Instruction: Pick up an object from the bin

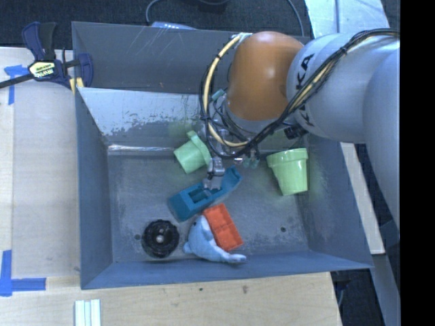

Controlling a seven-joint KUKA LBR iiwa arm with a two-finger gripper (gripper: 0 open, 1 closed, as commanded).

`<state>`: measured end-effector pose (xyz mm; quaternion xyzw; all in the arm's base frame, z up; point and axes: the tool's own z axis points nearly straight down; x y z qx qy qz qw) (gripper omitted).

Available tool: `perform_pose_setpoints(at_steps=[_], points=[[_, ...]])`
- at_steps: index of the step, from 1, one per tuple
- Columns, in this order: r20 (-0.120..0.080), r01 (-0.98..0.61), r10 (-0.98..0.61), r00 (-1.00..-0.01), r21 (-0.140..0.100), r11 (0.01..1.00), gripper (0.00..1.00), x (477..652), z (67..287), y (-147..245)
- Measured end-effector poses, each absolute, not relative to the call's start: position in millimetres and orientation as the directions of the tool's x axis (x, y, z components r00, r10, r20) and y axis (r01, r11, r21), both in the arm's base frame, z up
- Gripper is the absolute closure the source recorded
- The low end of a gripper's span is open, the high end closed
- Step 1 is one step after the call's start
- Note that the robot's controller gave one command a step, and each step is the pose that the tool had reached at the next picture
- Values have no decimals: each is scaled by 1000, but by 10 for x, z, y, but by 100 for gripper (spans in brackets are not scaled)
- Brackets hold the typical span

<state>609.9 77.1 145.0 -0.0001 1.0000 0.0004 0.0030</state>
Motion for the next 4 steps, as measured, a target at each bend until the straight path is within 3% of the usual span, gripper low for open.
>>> perform_pose_setpoints(at_steps=[1,2,4], points=[[-9,-279,-279,-960,-2,960,0,6197,1088,842],[-37,-282,-282,-959,-2,960,100,6223,1021,944],[-35,-283,-283,-958,-1,959,100,6207,1044,943]])
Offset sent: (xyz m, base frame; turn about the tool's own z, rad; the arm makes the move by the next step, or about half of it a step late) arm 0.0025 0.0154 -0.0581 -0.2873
